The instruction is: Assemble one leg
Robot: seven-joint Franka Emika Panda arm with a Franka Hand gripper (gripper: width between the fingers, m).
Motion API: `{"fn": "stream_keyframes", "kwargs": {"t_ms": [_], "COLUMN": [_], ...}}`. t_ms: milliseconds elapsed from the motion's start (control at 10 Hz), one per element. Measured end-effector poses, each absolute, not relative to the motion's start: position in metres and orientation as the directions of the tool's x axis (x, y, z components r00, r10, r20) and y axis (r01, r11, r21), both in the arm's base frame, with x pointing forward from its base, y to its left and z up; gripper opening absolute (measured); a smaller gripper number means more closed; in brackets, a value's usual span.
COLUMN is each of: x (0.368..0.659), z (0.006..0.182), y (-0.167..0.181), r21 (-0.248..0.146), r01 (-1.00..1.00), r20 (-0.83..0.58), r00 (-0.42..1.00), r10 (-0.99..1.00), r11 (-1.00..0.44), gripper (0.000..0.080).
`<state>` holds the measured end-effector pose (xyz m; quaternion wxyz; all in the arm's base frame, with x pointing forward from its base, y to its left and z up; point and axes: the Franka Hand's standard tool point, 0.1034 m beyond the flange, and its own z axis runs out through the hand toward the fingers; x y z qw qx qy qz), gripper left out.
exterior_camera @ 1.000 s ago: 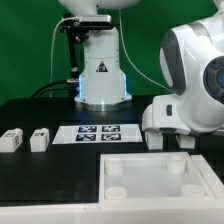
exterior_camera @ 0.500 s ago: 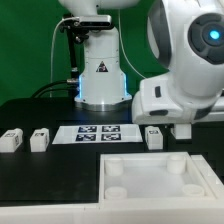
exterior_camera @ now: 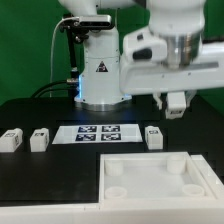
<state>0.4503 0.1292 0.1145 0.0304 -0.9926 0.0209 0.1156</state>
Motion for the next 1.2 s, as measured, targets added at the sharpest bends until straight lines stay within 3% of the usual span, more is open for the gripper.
{"fn": "stream_keyframes", "kwargs": {"t_ms": [300,400,600,800,1200], "x": [0.454,0.471,0.508,0.539,0.537], "z": [0.112,0.114,0.13,0.156,0.15], "y": [0.133,0.127,0.117,0.13,0.141], "r21": [-0.09,-0.084,-0.089,-0.117,-0.107], "r01": [-0.026,0.031,0.061,0.082,0.107], "r20": [0.075,0.165,0.315,0.511,0.551], "r00": [0.997,0.986,0.949,0.86,0.834], "r10": [-0.033,0.017,0.03,0.011,0.031], "r11": [-0.996,-0.996,-0.994,-0.99,-0.989], "gripper": [0.0292,0.0292,0.0292,0.0292,0.0294]}}
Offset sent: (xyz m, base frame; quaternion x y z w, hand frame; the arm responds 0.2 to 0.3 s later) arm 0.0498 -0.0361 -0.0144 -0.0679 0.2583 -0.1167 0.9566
